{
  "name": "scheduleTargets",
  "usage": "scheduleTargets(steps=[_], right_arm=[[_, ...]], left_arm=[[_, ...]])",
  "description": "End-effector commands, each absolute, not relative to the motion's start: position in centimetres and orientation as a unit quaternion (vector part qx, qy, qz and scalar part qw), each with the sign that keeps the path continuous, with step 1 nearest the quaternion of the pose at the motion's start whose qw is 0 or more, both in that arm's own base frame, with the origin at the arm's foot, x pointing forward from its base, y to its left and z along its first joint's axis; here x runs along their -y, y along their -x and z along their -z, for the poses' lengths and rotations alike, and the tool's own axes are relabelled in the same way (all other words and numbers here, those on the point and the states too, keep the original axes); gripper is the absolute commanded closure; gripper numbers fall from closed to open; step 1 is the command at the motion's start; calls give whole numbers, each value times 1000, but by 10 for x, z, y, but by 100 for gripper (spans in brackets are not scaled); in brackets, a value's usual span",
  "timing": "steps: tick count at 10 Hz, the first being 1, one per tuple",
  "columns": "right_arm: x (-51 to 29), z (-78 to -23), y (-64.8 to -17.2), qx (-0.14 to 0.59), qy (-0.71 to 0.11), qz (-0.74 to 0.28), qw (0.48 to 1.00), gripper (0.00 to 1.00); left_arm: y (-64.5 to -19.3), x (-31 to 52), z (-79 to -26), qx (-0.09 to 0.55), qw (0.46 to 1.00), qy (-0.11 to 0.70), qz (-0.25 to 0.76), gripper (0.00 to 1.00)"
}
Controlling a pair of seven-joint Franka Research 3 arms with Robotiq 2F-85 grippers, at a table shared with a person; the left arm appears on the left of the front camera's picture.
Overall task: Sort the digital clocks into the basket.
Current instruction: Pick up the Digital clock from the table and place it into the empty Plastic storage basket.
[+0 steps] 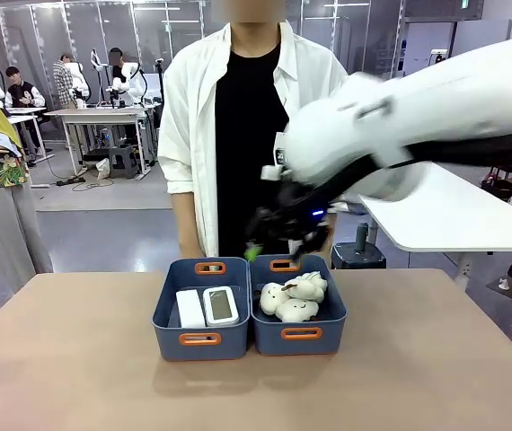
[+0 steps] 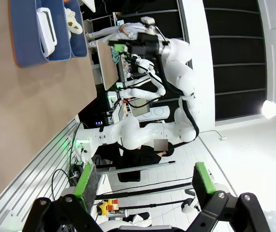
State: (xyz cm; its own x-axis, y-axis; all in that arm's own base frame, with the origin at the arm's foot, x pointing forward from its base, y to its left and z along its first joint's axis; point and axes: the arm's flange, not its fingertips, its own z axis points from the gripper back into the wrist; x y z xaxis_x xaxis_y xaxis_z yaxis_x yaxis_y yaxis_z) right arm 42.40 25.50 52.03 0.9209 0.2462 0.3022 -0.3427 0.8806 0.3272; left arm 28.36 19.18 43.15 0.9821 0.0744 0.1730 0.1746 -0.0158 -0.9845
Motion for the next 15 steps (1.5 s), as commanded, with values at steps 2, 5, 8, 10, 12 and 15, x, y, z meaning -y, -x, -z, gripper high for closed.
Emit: scheduleTargets(steps=[2,5,8,10,12,15], right_arm=[[-127,-537,-354,143,-149,-114,972,0],[-28,-547,-288,148,-137,-48,978,0],[31,-545,-265,128,-132,-4,983,0],[46,-536,-267,124,-142,10,982,0],[44,-544,-264,128,-142,14,981,0],[44,-544,-264,128,-142,14,981,0]], left_arm=[[-283,-192,-435,91,699,709,30,0],[-283,-192,-435,91,699,709,30,0],[-283,-192,-435,91,699,709,30,0],[-283,-192,-435,91,699,709,30,0],[-283,-192,-435,91,699,709,30,0],[-283,-192,-435,91,699,709,30,0]])
